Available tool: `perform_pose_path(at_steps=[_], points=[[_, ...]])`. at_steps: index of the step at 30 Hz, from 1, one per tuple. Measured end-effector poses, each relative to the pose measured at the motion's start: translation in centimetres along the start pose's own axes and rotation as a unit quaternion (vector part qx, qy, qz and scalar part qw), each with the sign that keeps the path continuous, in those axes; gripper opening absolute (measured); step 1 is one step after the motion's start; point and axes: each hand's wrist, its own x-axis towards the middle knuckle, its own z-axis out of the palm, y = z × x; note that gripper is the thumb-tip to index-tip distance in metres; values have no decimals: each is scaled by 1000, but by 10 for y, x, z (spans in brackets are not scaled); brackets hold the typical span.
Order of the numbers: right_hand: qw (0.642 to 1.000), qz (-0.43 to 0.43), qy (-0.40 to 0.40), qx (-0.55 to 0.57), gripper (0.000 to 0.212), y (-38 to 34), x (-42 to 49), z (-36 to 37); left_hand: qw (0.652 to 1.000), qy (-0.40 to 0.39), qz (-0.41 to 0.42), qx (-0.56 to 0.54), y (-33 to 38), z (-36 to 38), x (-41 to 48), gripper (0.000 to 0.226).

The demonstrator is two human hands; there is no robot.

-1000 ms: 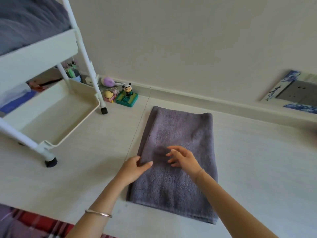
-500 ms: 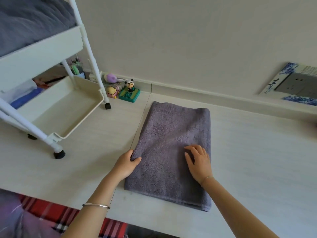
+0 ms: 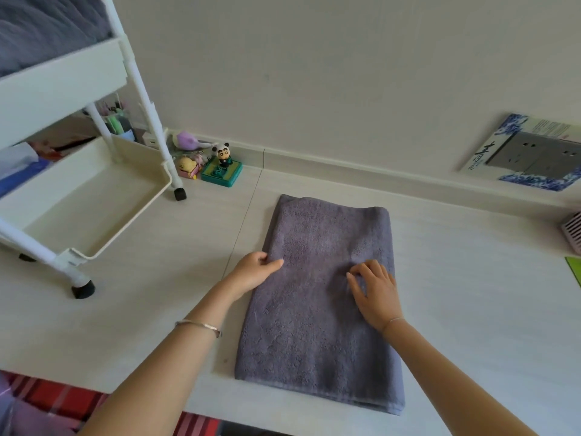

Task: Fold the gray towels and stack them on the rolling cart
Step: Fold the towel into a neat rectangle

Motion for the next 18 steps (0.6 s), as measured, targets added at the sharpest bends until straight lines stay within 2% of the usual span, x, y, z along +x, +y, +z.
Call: perform_pose_path(at_steps=[4, 6, 9, 11, 13, 16, 18], points=[[998, -10, 46, 43, 13, -6, 29, 3, 993, 82, -13, -84, 23, 7, 42, 38], [996, -11, 70, 50, 17, -7, 43, 4, 991, 95, 4, -93, 36, 10, 55, 35], [993, 3, 101, 66, 32, -7, 59, 5, 983, 93, 135, -87, 59, 12, 61, 26], [991, 11, 117, 61, 40, -3, 67, 7, 974, 115, 182, -72, 58, 10, 66, 29], [995, 22, 87, 33, 43, 6, 72, 12, 979, 141, 150, -14, 43, 5, 72, 33], [999, 42, 1, -6, 45, 18, 74, 19, 982, 153, 103, 47, 23, 4, 77, 35], [999, 37, 1, -12, 47, 21, 75, 20, 979, 168, 102, 61, 25, 4, 79, 33]])
